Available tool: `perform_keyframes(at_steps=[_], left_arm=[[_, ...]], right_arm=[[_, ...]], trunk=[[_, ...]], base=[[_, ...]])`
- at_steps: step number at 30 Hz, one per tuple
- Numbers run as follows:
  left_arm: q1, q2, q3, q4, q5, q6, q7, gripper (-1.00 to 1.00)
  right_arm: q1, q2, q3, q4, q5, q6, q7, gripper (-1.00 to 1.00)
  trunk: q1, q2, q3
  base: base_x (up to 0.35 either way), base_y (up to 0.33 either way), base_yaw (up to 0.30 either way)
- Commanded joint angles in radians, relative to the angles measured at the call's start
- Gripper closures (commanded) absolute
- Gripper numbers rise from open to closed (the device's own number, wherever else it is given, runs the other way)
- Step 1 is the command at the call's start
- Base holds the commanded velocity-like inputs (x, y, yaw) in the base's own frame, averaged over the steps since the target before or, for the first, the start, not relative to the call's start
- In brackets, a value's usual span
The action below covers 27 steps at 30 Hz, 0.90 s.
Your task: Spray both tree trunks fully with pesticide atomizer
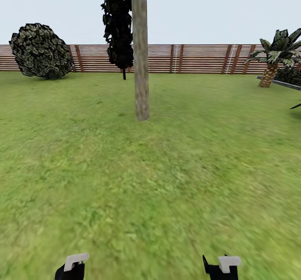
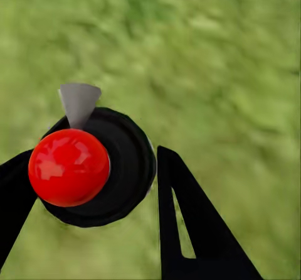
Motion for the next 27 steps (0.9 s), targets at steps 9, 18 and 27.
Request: perform_keyframes(at_steps=[9, 18, 27], left_arm=[[-0.001, 0.000, 0.000, 0.001, 0.001, -0.003, 0.002, 1.00], [-0.001, 0.000, 0.000, 0.001, 0.001, -0.003, 0.002, 1.00], [-0.001, 0.000, 0.000, 0.001, 0.001, -0.003, 0.002, 1.00]], right_arm=[[0.000, 0.000, 0.000, 0.001, 0.001, -0.003, 0.000, -1.00], [0.000, 0.000, 0.000, 0.001, 0.001, -0.003, 0.000, -1.00], [0.000, 0.000, 0.000, 0.000, 0.001, -0.003, 0.000, -1.00]], trunk=[[0.000, 0.000, -0.001], [0.000, 0.000, -0.001], [0.000, 0.000, -0.001]], base=[[0.340, 0.000, 0.000], [0.340, 0.000, 0.000], [0.340, 0.000, 0.000]])
